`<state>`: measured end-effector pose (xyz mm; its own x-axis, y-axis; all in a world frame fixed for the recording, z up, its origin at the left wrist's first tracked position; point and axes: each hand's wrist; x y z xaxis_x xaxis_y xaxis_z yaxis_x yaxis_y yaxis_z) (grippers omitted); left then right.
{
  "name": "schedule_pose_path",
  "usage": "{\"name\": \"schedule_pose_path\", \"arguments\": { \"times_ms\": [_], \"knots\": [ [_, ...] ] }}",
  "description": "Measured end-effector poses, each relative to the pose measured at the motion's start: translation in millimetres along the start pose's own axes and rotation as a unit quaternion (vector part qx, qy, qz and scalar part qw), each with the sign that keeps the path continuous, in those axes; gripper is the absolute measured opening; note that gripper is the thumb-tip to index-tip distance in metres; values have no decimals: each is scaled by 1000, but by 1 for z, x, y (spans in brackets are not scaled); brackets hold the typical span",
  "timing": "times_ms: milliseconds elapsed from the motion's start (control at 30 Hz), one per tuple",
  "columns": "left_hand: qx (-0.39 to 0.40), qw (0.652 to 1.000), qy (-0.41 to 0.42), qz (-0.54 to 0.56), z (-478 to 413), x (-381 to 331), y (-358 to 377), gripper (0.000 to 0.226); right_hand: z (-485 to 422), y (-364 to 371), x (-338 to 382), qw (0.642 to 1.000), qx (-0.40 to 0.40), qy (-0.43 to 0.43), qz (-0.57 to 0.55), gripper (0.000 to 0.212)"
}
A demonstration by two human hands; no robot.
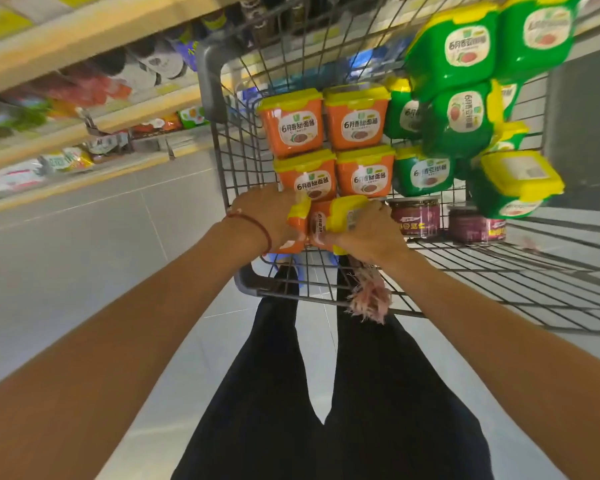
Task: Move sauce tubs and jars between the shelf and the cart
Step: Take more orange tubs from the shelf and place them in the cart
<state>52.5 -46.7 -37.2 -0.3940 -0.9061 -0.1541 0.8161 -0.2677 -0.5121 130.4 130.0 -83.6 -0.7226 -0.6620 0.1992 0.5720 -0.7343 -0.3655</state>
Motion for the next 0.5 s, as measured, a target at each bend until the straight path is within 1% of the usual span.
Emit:
{"name": "schedule_pose_path", "arguments": {
  "times_ms": [33, 100, 200, 267, 367, 500],
  "knots": [
    [9, 1000, 2, -1, -2, 2, 1, 71, -1, -1, -1, 1000, -3, 3, -9, 134],
    [24, 1000, 7, -6, -5, 5, 1, 74, -2, -6, -2, 1000, -6, 2, -14, 134],
    [34, 999, 5, 10, -9, 4, 3, 75, 2, -17, -4, 1000, -6, -9, -22, 143],
    [33, 996, -9, 82, -10, 1, 6, 76, 5, -25, -10, 999, -11, -21, -38, 145],
    [16, 978, -31, 206, -12, -4, 13, 77, 11, -41, -23, 997, 0, -39, -72, 127],
    [-1, 953, -51, 299, -14, -15, 23, 77, 5, -58, -42, 995, 15, -74, -67, 112]
  ]
}}
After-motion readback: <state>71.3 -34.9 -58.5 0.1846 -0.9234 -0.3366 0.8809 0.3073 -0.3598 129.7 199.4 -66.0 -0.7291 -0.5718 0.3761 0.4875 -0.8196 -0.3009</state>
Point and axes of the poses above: each hand's wrist, its own z-axis away from the middle knuckle, its own y-axis out of the palm, x = y × z, and after that the axes turned 2 degrees about -z, right-handed
